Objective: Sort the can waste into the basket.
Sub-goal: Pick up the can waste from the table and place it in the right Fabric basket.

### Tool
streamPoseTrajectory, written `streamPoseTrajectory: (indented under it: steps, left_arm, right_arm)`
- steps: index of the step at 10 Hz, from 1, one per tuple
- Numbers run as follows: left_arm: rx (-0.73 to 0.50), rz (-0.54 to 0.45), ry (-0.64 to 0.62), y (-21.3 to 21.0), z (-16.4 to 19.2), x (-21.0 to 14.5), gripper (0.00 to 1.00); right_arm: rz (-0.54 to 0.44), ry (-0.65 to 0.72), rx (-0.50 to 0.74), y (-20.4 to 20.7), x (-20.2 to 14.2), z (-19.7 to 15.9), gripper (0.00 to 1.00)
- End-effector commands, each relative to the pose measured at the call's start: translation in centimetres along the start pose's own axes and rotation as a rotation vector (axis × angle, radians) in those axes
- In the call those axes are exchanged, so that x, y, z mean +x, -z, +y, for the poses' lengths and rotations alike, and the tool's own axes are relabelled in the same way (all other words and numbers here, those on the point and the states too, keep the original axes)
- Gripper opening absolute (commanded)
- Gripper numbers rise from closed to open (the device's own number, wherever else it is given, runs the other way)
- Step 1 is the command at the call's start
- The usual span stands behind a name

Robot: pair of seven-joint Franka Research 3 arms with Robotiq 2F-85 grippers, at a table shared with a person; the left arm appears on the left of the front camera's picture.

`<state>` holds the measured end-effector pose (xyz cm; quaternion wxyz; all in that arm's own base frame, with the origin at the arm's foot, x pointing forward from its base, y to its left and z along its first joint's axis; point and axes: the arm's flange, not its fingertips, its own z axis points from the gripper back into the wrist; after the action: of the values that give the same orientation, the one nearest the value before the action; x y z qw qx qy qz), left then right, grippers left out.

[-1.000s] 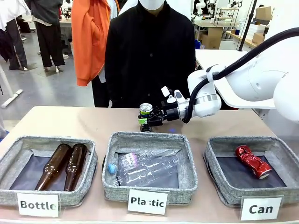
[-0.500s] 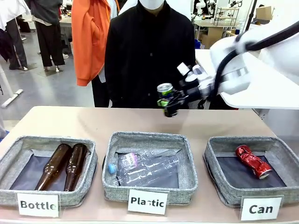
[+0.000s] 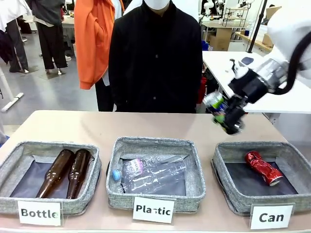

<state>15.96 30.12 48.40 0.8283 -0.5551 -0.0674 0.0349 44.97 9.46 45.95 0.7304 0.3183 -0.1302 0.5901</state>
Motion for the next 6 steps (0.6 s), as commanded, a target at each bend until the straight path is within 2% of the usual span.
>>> streamPoseTrajectory:
  steps: [1,2,3,4,6]
  left_arm:
    - [0.002,0.012,0.005,-0.1,-0.1,-0.3,1.00]
    - [0.002,0.012,0.005,-0.1,-0.1,-0.3,1.00]
    - [0.002,0.012,0.005,-0.1,-0.1,-0.3,1.00]
    - [0.002,0.012,0.005,-0.1,-0.1,-0.3,1.00]
    - [0.002,0.012,0.005,-0.1,-0.1,-0.3,1.00]
  right_arm:
    - [0.284,0.164,0.000,-0.3,-2.0,1.8,0.00]
    - [0.394,0.245,-0.045,-0.1,-3.3,1.9,0.00]
    - [0.508,0.311,-0.031,0.6,-4.5,2.1,0.00]
    - [0.560,0.353,-0.034,1.2,-5.2,2.2,0.00]
    - [0.590,0.337,-0.017,1.6,-6.1,2.1,0.00]
